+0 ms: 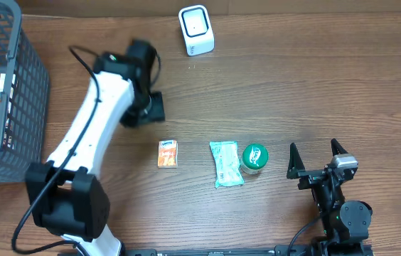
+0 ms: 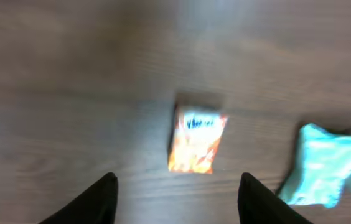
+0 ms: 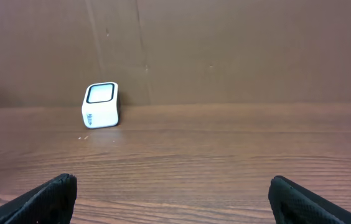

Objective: Scan the item barcode
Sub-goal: 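Release the green pack and swing the left gripper left toward the basket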

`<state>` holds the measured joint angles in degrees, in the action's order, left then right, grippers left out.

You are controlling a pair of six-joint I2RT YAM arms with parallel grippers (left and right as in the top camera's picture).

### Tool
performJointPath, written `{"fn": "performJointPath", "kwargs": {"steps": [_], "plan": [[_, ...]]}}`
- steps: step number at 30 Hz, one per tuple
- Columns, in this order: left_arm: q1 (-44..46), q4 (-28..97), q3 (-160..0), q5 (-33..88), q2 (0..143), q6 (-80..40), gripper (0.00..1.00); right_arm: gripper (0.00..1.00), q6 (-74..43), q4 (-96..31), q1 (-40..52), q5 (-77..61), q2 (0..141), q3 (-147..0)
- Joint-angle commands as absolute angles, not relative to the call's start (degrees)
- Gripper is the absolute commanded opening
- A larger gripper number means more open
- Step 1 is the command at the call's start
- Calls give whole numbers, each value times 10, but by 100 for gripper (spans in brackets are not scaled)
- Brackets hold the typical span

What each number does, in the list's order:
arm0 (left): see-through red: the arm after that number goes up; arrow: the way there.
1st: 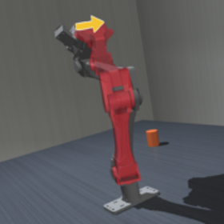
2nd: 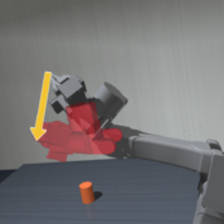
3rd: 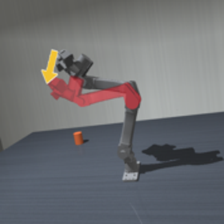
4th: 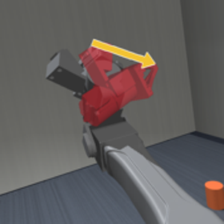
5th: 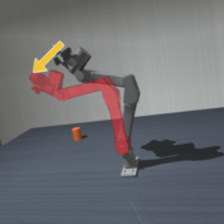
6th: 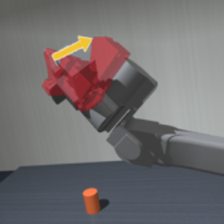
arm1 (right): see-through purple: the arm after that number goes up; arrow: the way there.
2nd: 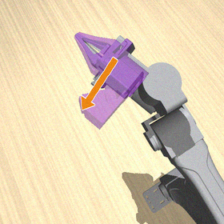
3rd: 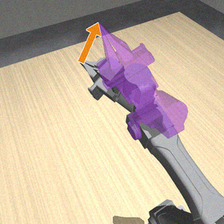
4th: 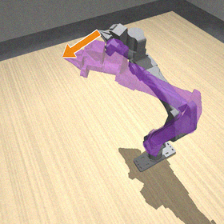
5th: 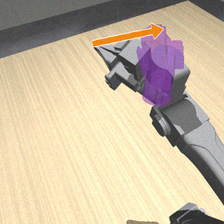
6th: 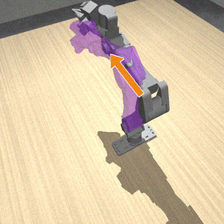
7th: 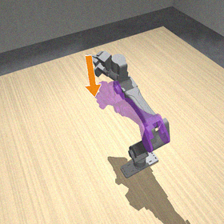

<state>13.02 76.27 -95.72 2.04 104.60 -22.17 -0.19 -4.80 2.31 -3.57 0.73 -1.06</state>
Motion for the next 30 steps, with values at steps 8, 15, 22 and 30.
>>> {"fn": "performJointPath", "kwargs": {"steps": [8, 15, 22, 30], "plan": [[41, 737, -1317, -216, 1040, -37, 100, 100, 0, -46, 22, -31, 2, -4], [-84, 675, -1356, -222, 1040, 6, 100, 100, 0, -46, 22, -31, 2, -4], [-234, 669, -1340, -191, 1049, 39, 100, 100, 0, -46, 22, -31, 2, -4], [-348, 684, -1331, -97, 1083, 47, 97, 100, 0, -46, 22, -31, 2, -4]]}}
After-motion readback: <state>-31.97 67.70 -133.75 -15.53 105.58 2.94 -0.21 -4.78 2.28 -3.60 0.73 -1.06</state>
